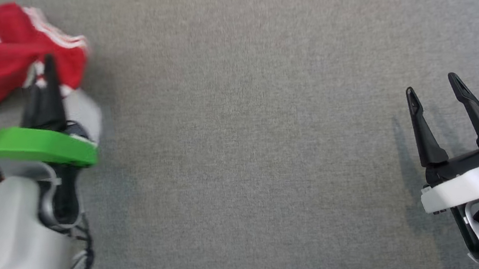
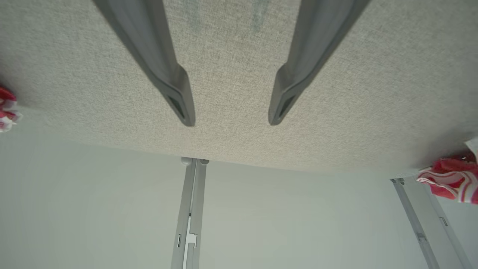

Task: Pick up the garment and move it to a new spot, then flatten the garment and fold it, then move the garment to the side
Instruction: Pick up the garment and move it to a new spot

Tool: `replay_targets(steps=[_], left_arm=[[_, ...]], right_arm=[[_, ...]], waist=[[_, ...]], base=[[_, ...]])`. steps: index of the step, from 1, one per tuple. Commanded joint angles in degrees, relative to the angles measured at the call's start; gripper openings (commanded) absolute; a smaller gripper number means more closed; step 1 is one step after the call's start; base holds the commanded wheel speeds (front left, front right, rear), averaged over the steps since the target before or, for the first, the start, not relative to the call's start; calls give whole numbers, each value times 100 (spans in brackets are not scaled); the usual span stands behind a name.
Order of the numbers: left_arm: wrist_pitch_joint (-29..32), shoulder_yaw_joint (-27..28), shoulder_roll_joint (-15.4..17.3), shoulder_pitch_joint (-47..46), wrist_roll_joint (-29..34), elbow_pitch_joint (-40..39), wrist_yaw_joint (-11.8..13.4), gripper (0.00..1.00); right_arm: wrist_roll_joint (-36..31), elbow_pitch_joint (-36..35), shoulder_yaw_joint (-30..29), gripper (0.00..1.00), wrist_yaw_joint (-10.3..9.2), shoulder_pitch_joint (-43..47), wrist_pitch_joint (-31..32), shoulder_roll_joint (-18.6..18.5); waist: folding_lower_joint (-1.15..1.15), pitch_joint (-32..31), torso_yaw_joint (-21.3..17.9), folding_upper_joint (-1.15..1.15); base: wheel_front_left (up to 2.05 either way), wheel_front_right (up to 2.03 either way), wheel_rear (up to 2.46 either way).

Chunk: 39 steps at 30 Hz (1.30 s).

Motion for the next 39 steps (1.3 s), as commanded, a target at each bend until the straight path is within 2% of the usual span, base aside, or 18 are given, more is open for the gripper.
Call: replay_targets(steps=[1,4,8,9,18,22,25,28,30,32,35,39], left_arm=[[-17,-145,-41,159,-4,-474,-19,0],[74,-361,-107,243,37,-1283,-12,0],[428,-616,-320,311,1,-2371,220,0],[428,-616,-320,311,1,-2371,220,0],[1375,-1332,-929,491,-306,-4566,817,0],[1669,-1350,-1080,542,-577,-5256,1159,0],[1778,-1233,-1047,410,-575,-5544,1345,0],[1718,-1060,-970,263,-461,-5283,1416,0],[1607,-937,-910,124,-335,-4788,1431,0],[1465,-879,-843,-64,-133,-4173,1324,0],[975,-836,-840,-374,101,-3142,878,0],[434,-1064,-785,-646,588,-1581,367,0]], right_arm=[[162,33,20,100,-10,85,-23,-3],[420,57,68,100,-10,146,-22,0],[699,94,87,100,-10,215,-22,-3],[699,94,87,100,-10,215,-22,-3],[1018,115,71,100,-10,265,-23,0],[1073,92,63,100,-10,249,-23,-1],[1088,71,66,100,-10,230,-23,1],[1090,78,141,100,-10,167,-24,1],[1096,92,220,100,-10,115,-24,1],[1108,96,311,100,-10,65,-25,1],[1132,115,418,100,-10,30,-24,0],[1194,132,518,100,-10,21,-24,1]], waist=[[0,-594,-190,5],[0,-837,-391,5],[0,-1054,-730,5],[0,-1054,-730,5],[0,-1048,-1455,5],[0,-960,-1725,5],[0,-865,-1884,5],[0,-761,-2069,5],[0,-690,-2215,5],[0,-619,-2380,5],[0,-503,-2637,5],[0,-384,-2954,5]], base=[[0,0,0],[0,0,0],[0,0,0],[0,0,0],[0,0,0],[0,0,0],[0,0,0],[0,0,0],[0,0,0],[0,0,0],[0,0,0],[0,0,0]])
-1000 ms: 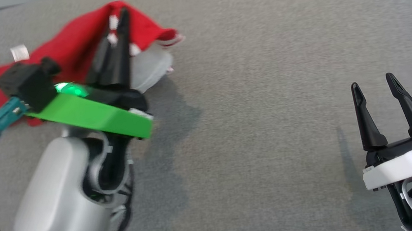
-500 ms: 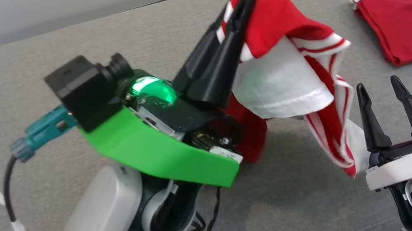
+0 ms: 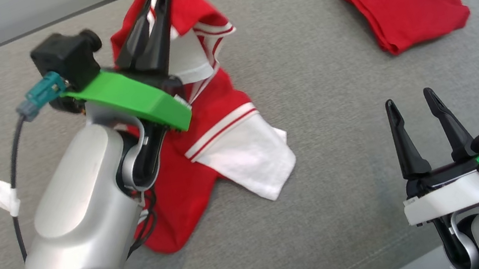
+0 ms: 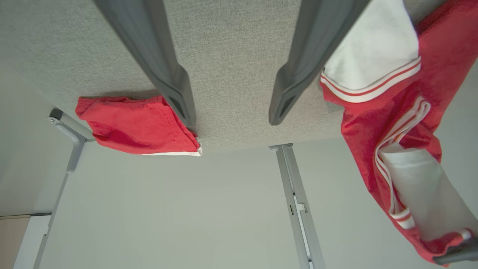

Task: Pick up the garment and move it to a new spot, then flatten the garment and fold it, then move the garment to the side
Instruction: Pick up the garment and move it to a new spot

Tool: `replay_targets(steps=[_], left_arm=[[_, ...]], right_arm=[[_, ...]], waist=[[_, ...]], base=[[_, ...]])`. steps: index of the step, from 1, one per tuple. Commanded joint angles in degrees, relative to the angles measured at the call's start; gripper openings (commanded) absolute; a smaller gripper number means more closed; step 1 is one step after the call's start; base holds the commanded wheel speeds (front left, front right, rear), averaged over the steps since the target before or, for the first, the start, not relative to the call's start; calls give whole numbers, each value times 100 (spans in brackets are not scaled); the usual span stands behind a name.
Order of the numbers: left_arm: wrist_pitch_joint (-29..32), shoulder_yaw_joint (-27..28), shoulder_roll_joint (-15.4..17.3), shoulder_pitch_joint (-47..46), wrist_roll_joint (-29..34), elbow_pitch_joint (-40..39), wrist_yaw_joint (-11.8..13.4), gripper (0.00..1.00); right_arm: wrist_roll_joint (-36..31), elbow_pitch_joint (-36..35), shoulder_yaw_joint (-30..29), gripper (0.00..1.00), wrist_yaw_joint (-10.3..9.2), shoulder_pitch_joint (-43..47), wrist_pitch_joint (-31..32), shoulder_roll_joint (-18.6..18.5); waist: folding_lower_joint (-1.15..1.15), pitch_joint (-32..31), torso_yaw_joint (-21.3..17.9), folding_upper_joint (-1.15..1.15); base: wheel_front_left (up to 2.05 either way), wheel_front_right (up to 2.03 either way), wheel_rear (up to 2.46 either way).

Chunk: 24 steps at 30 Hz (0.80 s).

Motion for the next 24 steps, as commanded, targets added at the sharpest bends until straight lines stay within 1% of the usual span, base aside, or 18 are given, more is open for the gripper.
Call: replay_targets(steps=[1,3,4,6,7,8,12,14,17,21,22,24], left_arm=[[-106,-51,-11,-71,93,385,-101,0],[-197,-190,-42,-97,194,1039,-224,0],[-248,-246,-53,-105,223,1323,-271,5],[-301,-335,-93,-77,249,1830,-323,40],[-319,-393,-115,-71,273,2026,-340,82],[-338,-429,-142,-82,275,2192,-360,100],[-363,-619,-214,-145,277,2686,-397,100],[-386,-657,-252,-119,180,2680,-403,100],[-429,-691,-232,190,16,2342,-413,100],[-468,-770,-11,769,16,1724,-411,100],[-471,-800,44,956,71,1568,-388,100],[-469,-805,179,1307,243,1214,-183,100]], right_arm=[[40,13,3,100,-10,-10,-16,-1],[74,37,35,100,-10,47,-16,2],[96,34,46,100,-10,59,-16,1],[117,42,57,100,-10,104,-16,1],[128,42,46,100,-10,124,-16,0],[125,36,26,100,-10,131,-16,0],[124,68,-18,100,-10,120,-16,0],[109,89,-49,100,-10,94,-16,-1],[82,150,-136,100,-10,144,-16,-3],[83,210,-185,100,-10,307,-16,-2],[77,216,-209,100,-10,342,-16,-3],[53,215,-287,100,-10,424,-16,-6]], waist=[[0,235,-406,5],[0,260,-522,5],[0,278,-568,5],[0,288,-602,5],[0,290,-602,5],[0,295,-588,5],[0,249,-451,5],[0,187,-352,5],[0,-49,-173,5],[0,-408,87,5],[0,-496,164,5],[0,-645,323,5]], base=[[0,0,0],[0,0,0],[0,0,0],[0,0,0],[0,0,0],[0,0,0],[0,0,0],[0,0,0],[0,0,0],[0,0,0],[0,0,0],[0,0,0]])
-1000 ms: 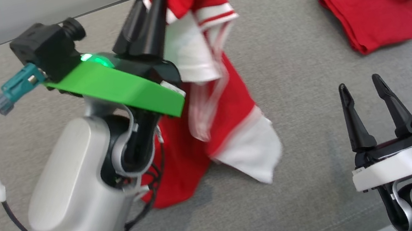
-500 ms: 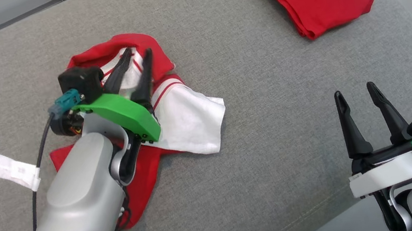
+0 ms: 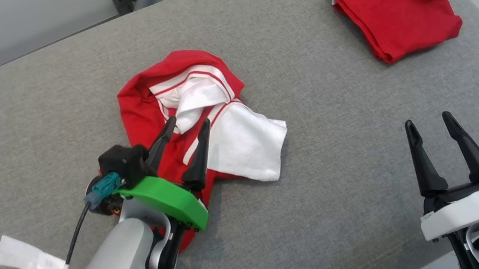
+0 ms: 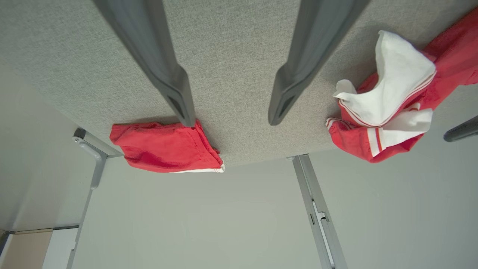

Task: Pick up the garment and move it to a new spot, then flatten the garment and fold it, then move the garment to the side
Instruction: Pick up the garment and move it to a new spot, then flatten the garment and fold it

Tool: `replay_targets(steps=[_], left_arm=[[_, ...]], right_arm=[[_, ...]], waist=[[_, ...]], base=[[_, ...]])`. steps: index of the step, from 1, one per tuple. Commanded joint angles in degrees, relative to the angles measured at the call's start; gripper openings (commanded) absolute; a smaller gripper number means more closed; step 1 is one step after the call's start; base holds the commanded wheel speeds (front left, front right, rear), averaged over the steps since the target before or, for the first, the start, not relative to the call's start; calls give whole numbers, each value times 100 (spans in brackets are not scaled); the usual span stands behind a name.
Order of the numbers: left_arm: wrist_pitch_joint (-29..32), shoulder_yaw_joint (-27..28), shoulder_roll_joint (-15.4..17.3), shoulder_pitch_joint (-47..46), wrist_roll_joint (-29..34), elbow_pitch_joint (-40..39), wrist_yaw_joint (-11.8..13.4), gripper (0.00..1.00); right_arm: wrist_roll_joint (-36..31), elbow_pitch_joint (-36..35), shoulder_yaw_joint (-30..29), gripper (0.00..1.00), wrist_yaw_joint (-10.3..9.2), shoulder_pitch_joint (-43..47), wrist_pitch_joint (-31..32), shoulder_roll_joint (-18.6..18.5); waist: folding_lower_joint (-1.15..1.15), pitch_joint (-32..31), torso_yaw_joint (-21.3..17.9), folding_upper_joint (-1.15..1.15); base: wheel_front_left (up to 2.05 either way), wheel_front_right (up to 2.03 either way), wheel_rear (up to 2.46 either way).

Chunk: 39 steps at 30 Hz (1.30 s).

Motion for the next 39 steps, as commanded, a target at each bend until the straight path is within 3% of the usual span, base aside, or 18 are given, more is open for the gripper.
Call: replay_targets(steps=[1,8,13,21,28,39], left_arm=[[-25,118,108,305,149,-298,207,100],[-23,847,327,1783,1036,-1659,990,100],[-24,1457,224,2615,1472,-1990,1108,100],[-24,2626,94,3675,2087,-2158,696,100],[-25,3563,-153,4282,2615,-2333,211,100],[-25,4185,-539,4465,3083,-2420,-130,100]], right_arm=[[-28,-3,-58,100,-10,109,-16,-13],[-314,-71,-362,100,-11,264,-16,-14],[-601,58,-580,100,-11,344,-16,-12],[-808,490,-712,100,-11,562,-16,-16],[-785,709,-694,100,-11,686,-16,-16],[-848,747,-672,100,-11,634,-16,-16]], waist=[[0,-478,503,5],[0,-712,1139,5],[0,-883,1565,5],[0,-1131,2020,5],[0,-1268,2151,5],[0,-1240,2115,5]], base=[[0,0,0],[0,0,0],[0,0,0],[0,0,0],[0,0,0],[0,0,0]])
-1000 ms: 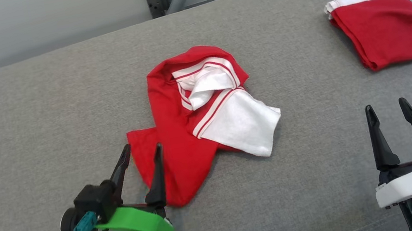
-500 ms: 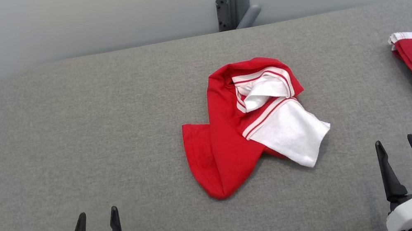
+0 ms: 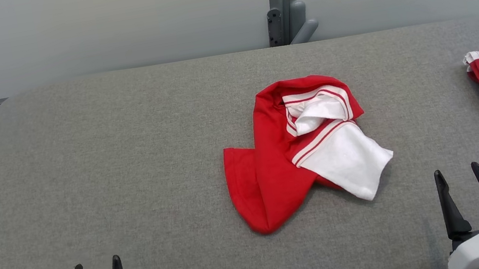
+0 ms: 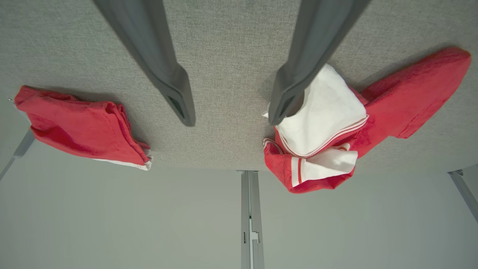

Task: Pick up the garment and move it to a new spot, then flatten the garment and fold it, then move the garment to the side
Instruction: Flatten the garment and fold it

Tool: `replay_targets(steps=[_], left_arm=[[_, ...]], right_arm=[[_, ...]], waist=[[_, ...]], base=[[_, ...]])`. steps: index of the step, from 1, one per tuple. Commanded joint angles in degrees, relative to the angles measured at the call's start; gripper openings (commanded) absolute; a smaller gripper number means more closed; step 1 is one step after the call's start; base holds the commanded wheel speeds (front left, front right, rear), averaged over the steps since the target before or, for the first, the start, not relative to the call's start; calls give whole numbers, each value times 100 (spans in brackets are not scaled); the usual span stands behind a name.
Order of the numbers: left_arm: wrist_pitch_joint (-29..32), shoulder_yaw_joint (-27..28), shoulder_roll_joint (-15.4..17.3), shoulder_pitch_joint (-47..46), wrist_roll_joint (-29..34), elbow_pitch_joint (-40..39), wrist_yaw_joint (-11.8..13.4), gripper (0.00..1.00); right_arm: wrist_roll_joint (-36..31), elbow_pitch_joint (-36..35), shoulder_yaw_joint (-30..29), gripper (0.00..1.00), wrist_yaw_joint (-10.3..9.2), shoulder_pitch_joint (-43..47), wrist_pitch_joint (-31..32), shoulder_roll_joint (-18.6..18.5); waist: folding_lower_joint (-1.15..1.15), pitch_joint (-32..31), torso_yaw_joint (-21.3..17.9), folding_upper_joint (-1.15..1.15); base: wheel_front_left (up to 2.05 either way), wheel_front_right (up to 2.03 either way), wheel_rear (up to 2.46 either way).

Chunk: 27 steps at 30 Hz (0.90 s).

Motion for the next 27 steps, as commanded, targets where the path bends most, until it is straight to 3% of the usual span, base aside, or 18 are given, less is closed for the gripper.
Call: replay_targets(steps=[1,11,17,27], left_arm=[[-16,25,-28,17,77,-6,-23,100],[-17,-254,-115,-266,29,-320,-59,100],[-9,-1185,-76,-749,-206,-411,-55,100],[450,-2755,286,-1771,-1119,992,-49,100]], right_arm=[[-41,6,5,100,-11,-2,-16,-17],[-77,-80,51,100,-11,-108,-16,-16],[-89,-206,114,100,-11,-318,-16,-17],[189,-305,315,100,-11,-702,-16,-14]], waist=[[0,0,-17,5],[0,104,-259,5],[0,449,-591,5],[0,1145,-1287,5]], base=[[0,0,0],[0,0,0],[0,0,0],[0,0,0]])
